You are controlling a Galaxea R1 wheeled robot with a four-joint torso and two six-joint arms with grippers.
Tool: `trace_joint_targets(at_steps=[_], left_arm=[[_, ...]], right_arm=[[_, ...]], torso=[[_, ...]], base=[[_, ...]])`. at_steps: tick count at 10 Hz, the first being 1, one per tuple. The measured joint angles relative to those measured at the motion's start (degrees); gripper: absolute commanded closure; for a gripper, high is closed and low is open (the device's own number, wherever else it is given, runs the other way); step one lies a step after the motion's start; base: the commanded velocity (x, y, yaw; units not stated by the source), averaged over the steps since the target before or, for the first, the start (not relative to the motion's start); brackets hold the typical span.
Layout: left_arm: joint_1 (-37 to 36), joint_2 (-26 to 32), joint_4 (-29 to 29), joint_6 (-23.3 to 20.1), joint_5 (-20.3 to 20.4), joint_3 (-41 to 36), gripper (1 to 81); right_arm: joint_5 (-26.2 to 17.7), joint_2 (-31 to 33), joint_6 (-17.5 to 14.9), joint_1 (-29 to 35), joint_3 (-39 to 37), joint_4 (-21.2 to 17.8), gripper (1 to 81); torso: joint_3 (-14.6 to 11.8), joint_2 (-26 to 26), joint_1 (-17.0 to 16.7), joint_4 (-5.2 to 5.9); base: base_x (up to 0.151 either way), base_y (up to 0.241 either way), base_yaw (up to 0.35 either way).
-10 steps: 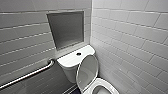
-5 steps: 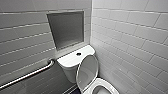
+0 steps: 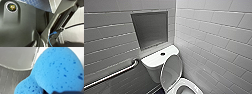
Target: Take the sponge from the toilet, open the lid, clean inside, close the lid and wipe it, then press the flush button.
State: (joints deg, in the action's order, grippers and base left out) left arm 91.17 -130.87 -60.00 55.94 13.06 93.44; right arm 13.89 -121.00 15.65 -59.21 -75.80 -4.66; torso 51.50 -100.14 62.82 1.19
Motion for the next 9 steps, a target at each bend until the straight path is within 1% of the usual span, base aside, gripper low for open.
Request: trace_joint_targets(at_steps=[2,3,5,7,9], left_arm=[[-0.3,-2.24,-0.28,-0.38,0.96,2.17,1.0],[0.02,-2.68,-0.33,-0.38,0.96,2.84,1.0],[0.98,-3.21,-0.48,-0.35,1.11,5.07,1.0],[1.79,-5.05,-0.48,-0.38,1.18,9.18,1.0],[3.17,-6.88,-0.48,-0.33,1.38,11.96,1.0]], right_arm=[[-3.8,-0.9,0.05,5.33,-0.46,-2.5,81.1],[-5.62,-2.76,0.05,7.36,-2.43,-3.74,81.1],[-8.94,-7.67,0.05,11.51,-8.59,-6.14,81.1],[-11.11,-12.98,0.07,15.93,-14.93,-8.85,81.1],[-13.31,-17.12,0.07,18.81,-21.88,-10.93,81.1]], torso=[[0.0,0.0,0.0,0.0],[0.0,0.0,0.0,0.0],[0.0,0.0,0.0,0.0],[0.0,0.0,0.0,0.0],[0.05,0.0,0.0,0.0]], base=[[0.0,0.0,0.0],[0.0,0.0,0.0],[0.0,0.0,0.0],[0.0,0.0,0.0],[0.0,0.0,0.0]])
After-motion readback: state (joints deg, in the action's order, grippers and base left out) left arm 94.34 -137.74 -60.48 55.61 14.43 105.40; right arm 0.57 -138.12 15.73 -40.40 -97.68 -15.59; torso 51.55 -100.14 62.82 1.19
